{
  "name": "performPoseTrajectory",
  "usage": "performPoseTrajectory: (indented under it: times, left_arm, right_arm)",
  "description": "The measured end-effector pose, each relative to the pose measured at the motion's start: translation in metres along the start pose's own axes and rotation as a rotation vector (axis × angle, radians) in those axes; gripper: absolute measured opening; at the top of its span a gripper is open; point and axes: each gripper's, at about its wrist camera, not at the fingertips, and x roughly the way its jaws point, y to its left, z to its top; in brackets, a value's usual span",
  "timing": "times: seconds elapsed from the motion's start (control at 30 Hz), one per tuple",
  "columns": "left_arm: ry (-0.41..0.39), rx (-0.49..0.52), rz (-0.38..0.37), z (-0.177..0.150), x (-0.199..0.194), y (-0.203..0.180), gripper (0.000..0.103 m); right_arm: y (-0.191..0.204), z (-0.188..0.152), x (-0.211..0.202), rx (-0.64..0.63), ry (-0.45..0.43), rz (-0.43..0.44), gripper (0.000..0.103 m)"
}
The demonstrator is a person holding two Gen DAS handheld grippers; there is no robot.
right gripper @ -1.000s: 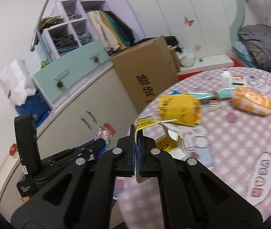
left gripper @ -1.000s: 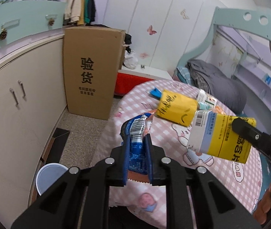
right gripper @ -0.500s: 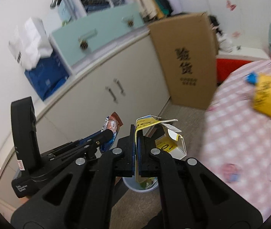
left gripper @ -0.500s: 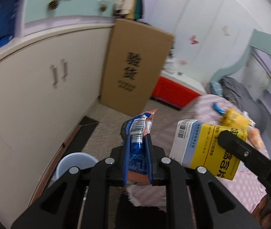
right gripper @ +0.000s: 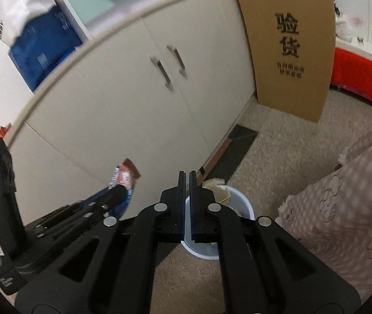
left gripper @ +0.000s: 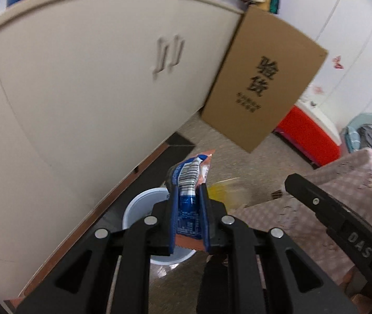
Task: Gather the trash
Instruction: 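Carry both items to the wastebasket and open the right tool to drop the box, then open the left tool to drop the blue wrapper into the wastebasket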
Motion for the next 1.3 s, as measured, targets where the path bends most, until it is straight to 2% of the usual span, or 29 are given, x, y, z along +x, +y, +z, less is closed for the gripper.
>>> performPoseTrajectory:
  times: [0.2,0.47,0.5,0.57,0.6,0.63,1.17,1.23,1.27,1.3]
  left_arm:
    - [0.034,-0.018,0.028,-0.003,0.019,0.013,0.015]
    - [0.052,0.009,0.012,-0.008,0.024,-0.001,0.015]
    - [0.053,0.012,0.011,-0.009,0.024,-0.002,0.015]
    - [0.056,0.014,0.008,-0.009,0.024,-0.005,0.015]
    - [0.059,0.016,0.007,-0.009,0.025,-0.006,0.015]
    - [0.060,0.018,0.006,-0.008,0.025,-0.007,0.015]
    - [0.067,0.036,0.013,0.002,0.035,-0.020,0.016]
    - [0.072,0.035,0.019,0.004,0.038,-0.021,0.019]
    - [0.075,0.033,0.025,0.005,0.040,-0.020,0.024]
    - [0.083,0.026,0.036,0.006,0.042,-0.019,0.042]
  right_arm:
    - [-0.007,-0.016,0.013,0.003,0.048,-0.007,0.003]
    - [-0.015,-0.025,0.008,0.015,0.061,-0.019,0.003]
    - [-0.016,-0.025,0.006,0.017,0.061,-0.019,0.005]
    - [-0.017,-0.026,0.004,0.022,0.059,-0.021,0.022]
    - [-0.017,-0.026,0.002,0.025,0.049,-0.027,0.043]
    - [-0.018,-0.026,0.000,0.024,0.036,-0.032,0.050]
    - [-0.032,-0.028,-0.005,0.067,0.016,-0.040,0.053]
    - [-0.034,-0.028,-0.005,0.072,0.016,-0.041,0.053]
    - [-0.035,-0.029,-0.005,0.074,0.015,-0.042,0.054]
    - [-0.036,-0.029,-0.006,0.078,0.016,-0.043,0.054]
